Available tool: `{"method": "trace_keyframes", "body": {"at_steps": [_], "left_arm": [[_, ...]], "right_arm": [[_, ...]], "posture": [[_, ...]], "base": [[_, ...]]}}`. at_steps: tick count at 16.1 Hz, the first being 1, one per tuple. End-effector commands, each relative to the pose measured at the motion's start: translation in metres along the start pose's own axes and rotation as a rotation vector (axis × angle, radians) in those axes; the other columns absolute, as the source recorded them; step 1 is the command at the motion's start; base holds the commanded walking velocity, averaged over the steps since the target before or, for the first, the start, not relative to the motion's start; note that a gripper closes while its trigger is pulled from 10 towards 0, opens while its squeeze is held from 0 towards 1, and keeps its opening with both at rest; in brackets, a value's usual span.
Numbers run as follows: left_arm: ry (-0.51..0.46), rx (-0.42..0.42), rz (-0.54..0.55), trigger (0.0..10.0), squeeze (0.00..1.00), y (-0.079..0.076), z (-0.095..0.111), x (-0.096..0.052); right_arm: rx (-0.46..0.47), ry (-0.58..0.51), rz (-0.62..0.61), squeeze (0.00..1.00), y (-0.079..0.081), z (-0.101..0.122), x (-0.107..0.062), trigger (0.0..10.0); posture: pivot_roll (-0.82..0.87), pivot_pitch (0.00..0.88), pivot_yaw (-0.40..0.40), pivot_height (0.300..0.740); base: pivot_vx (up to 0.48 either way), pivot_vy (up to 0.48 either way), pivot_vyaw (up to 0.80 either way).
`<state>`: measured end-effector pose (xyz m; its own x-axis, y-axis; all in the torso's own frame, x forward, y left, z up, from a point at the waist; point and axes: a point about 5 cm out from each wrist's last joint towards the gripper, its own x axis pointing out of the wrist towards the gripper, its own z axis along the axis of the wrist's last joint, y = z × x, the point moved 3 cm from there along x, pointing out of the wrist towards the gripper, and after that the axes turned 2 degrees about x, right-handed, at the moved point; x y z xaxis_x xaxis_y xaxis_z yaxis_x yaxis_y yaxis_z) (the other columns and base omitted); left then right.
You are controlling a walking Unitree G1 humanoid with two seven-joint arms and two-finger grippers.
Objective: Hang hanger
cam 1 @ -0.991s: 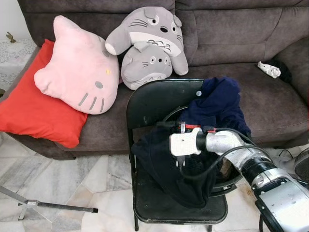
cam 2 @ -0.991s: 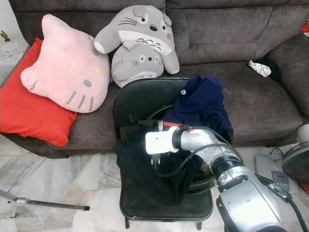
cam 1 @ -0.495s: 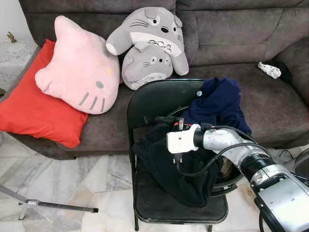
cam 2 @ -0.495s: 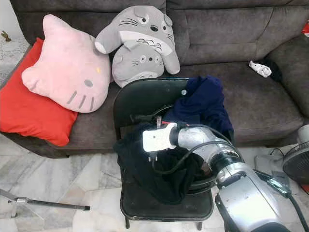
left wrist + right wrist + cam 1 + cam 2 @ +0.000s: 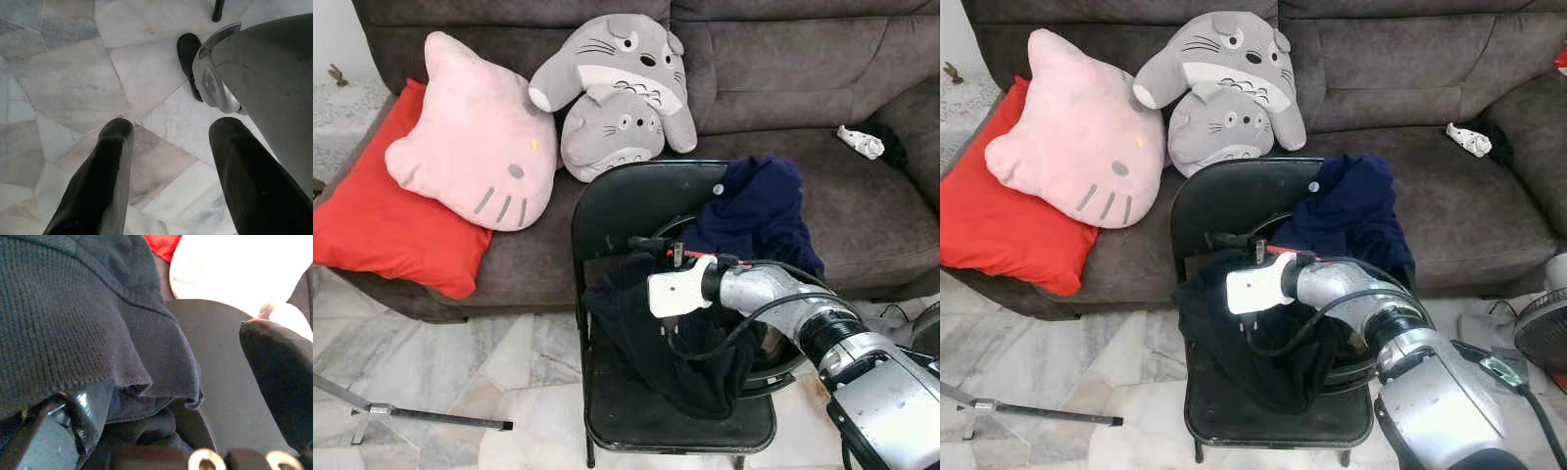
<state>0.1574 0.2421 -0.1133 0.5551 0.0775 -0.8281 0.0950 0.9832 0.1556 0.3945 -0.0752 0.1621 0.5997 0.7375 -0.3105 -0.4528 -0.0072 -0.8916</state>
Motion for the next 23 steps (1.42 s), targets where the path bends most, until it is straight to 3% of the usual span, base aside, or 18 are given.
{"method": "trace_keyframes", "body": {"at_steps": [1, 2, 3, 4, 5, 15, 23], "left_arm": [[0.046, 0.008, 0.012, 10.0, 0.0, 0.005, -0.017, -0.005], [0.047, 0.009, 0.012, 10.0, 0.0, 0.005, -0.017, -0.005], [0.047, 0.01, 0.012, 10.0, 0.0, 0.005, -0.017, -0.005], [0.047, 0.011, 0.011, 10.0, 0.0, 0.005, -0.017, -0.005], [0.047, 0.012, 0.011, 10.0, 0.0, 0.005, -0.017, -0.005], [0.045, 0.015, 0.007, 10.0, 0.0, 0.004, -0.017, -0.005], [0.043, 0.009, 0.007, 10.0, 0.0, 0.003, -0.017, -0.005]], "right_arm": [[-0.03, 0.002, 0.013, 0.0, 0.0, 0.002, 0.003, 9.9], [-0.033, 0.003, 0.018, 0.0, 0.002, 0.002, 0.003, 3.5], [-0.035, 0.002, 0.02, 0.0, 0.003, 0.002, 0.003, 2.5], [-0.039, 0.002, 0.021, 0.0, 0.004, 0.002, 0.003, 0.4], [-0.048, 0.001, 0.018, 0.0, 0.004, 0.002, 0.004, 0.0], [-0.052, 0.0, 0.051, 0.0, 0.012, 0.002, 0.004, 0.0], [0.048, 0.012, 0.017, 0.0, 0.008, -0.001, 0.003, 0.0]], "posture": [[0.05, 0.27, 0.029, 0.74], [0.05, 0.269, 0.03, 0.74], [0.05, 0.267, 0.031, 0.74], [0.05, 0.264, 0.031, 0.74], [0.06, 0.263, 0.031, 0.74], [0.06, 0.254, 0.029, 0.74], [0.05, 0.259, 0.023, 0.74]], "base": [[0.0, 0.0, 0.0], [0.0, 0.0, 0.0], [0.0, 0.0, 0.0], [0.0, 0.0, 0.0], [0.0, 0.0, 0.0], [0.0, 0.0, 0.0], [0.0, 0.0, 0.0]]}}
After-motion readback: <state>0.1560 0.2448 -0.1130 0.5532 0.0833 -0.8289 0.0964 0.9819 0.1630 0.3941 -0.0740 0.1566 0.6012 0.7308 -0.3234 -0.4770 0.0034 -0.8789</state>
